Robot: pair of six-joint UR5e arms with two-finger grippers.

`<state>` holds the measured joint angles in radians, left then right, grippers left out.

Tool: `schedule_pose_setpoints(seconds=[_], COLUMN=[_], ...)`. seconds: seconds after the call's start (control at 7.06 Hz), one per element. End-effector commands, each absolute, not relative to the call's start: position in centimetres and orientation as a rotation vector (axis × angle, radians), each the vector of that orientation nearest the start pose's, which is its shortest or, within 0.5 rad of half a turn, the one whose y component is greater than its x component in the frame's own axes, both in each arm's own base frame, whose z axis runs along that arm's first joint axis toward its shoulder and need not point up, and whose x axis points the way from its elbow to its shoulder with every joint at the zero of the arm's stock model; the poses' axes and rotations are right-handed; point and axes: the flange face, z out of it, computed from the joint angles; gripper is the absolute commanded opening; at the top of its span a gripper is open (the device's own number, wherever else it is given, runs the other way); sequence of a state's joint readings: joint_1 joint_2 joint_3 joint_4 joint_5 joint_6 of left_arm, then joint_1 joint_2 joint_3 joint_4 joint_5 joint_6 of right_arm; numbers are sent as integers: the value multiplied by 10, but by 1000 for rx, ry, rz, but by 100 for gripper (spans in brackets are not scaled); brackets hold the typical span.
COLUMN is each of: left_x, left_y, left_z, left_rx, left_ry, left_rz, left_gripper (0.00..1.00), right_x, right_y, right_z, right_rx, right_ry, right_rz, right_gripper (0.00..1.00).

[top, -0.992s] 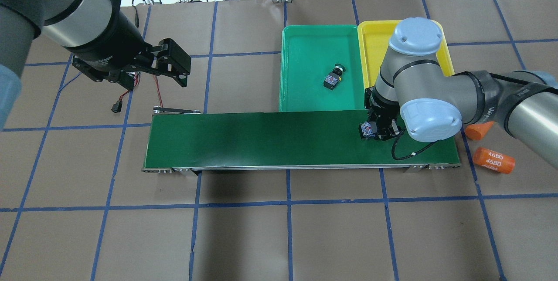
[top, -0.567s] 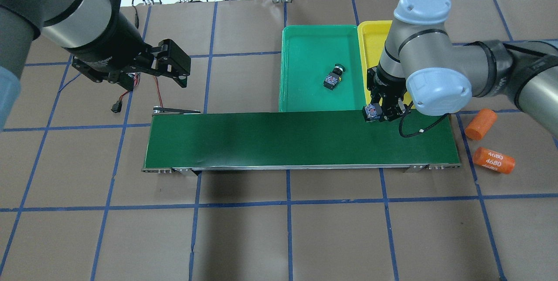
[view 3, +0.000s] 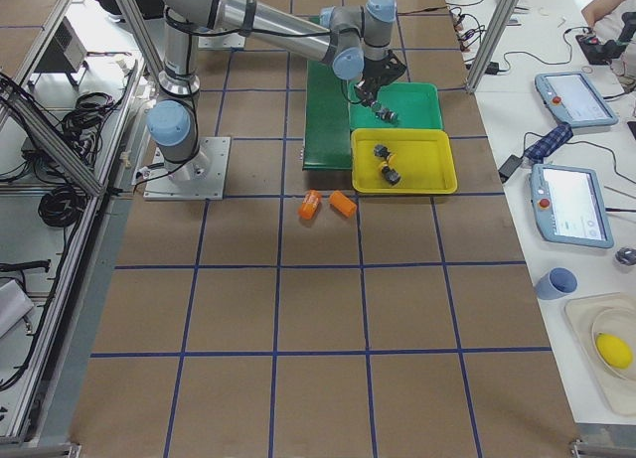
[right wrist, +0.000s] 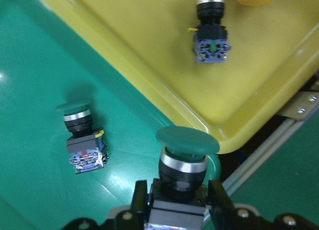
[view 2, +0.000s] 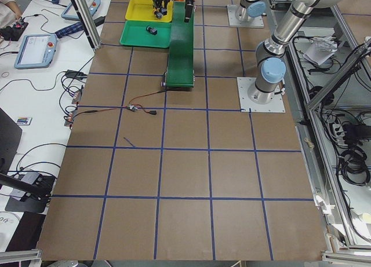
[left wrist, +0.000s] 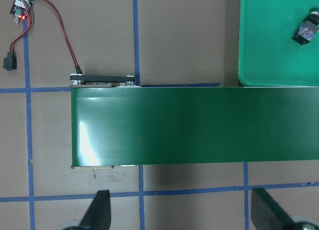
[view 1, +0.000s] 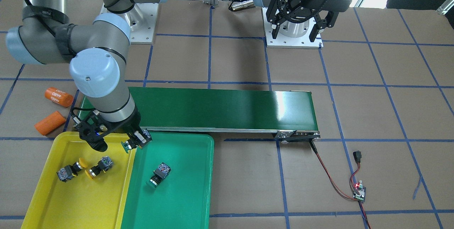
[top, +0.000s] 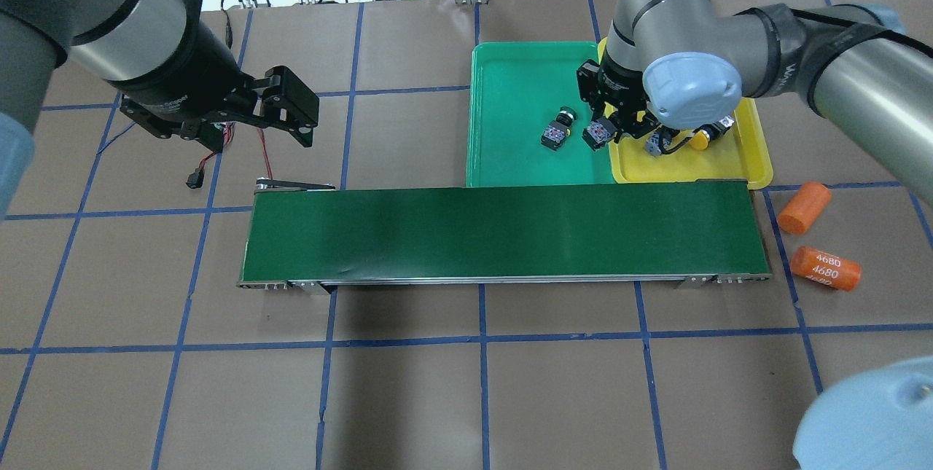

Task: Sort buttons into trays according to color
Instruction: 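Carry the second green button into the green tray with the right gripper and release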

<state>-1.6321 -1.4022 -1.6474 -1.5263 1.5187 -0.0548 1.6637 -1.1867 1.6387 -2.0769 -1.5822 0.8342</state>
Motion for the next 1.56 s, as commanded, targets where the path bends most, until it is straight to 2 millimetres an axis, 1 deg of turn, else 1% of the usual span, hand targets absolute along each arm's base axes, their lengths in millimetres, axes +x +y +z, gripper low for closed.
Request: schedule_pose_setpoints(seconds=[0.0,0.14,0.28,0.43,0.71,0.85,0.99,1.13,1.28,1.42], left_x=[-165,-165,-165,-165,-165,-165,-164,-164,-165,-164], left_y=[-422,-422,-422,-422,-423,-423,-423,-423,-423,-423], left_z=[533,533,533,533,533,533,533,533,533,533], left_rx=[15,15,15,15,16,16,16,13,18,16], left_ry=[3194,3194,3194,3194,3196,3196,3196,3196,3196,3196], left_rz=[-213,-213,-213,-213,-213,-213,-216,-216,-216,-216], left_gripper=[100,100,100,100,100,100,100,100,100,100], right_x=[234,230,230,224,214,203,199,186,166,138], right_y=[-615,-615,-616,-621,-624,-623,-612,-598,-581,-555], right_z=[243,244,243,244,258,278,303,333,367,397], right_rx=[952,901,823,816,814,763,685,616,539,381], right_ry=[2961,2982,3007,3030,3026,3036,3057,3088,3117,3166], right_rz=[-141,-142,-162,-237,-266,-289,-269,-228,-188,-73], right_gripper=[0,0,99,100,100,100,100,100,100,100])
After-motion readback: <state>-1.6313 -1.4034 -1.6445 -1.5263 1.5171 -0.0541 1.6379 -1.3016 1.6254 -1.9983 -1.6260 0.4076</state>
